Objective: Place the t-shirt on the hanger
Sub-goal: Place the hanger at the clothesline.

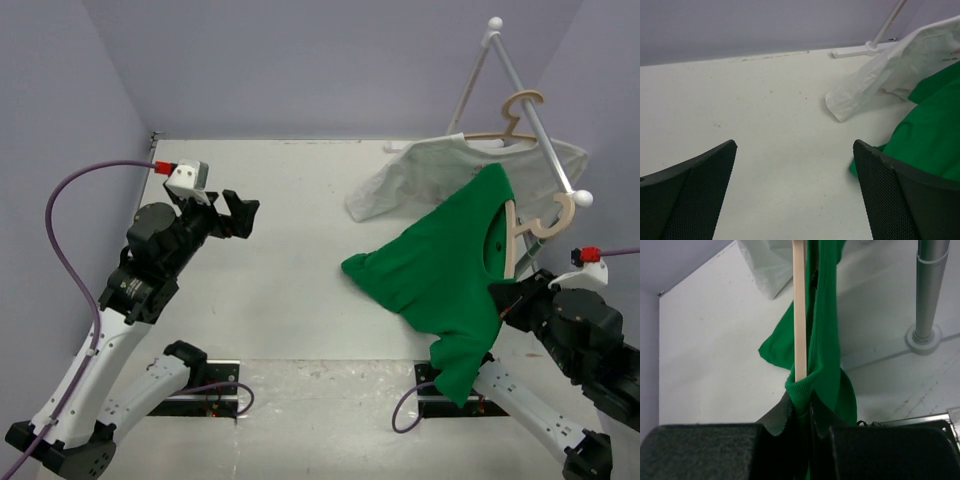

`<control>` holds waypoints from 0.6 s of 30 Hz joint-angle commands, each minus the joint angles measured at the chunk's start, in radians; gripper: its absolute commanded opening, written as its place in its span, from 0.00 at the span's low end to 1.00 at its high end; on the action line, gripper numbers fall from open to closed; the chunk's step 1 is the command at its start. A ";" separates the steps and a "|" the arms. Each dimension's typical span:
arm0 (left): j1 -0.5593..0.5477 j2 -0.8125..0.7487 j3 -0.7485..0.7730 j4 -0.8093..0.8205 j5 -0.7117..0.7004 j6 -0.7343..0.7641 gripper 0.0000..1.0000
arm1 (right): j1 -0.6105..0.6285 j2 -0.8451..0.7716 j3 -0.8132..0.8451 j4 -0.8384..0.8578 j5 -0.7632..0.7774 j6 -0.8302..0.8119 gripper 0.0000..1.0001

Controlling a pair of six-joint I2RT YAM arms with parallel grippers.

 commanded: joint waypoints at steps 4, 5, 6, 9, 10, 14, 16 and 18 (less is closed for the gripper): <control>0.000 -0.041 -0.028 0.006 -0.035 0.045 1.00 | 0.001 0.148 0.093 -0.054 0.142 0.247 0.00; 0.001 -0.045 -0.031 0.008 -0.034 0.044 1.00 | 0.000 0.167 0.102 -0.076 0.185 0.294 0.00; 0.001 -0.047 -0.033 0.008 -0.033 0.044 1.00 | 0.002 0.189 0.110 -0.110 0.186 0.343 0.00; 0.001 -0.049 -0.030 0.012 -0.027 0.043 1.00 | -0.001 0.251 0.106 -0.126 0.250 0.444 0.00; 0.001 -0.047 -0.028 0.013 -0.026 0.043 1.00 | -0.001 0.282 0.110 -0.125 0.254 0.475 0.00; 0.001 -0.034 -0.024 0.016 -0.019 0.047 1.00 | 0.000 0.377 0.134 -0.125 0.287 0.553 0.00; 0.002 -0.027 -0.026 0.021 -0.014 0.049 1.00 | 0.000 0.416 0.155 -0.126 0.326 0.589 0.00; 0.002 -0.020 -0.029 0.026 -0.006 0.050 1.00 | 0.000 0.452 0.185 -0.125 0.366 0.600 0.00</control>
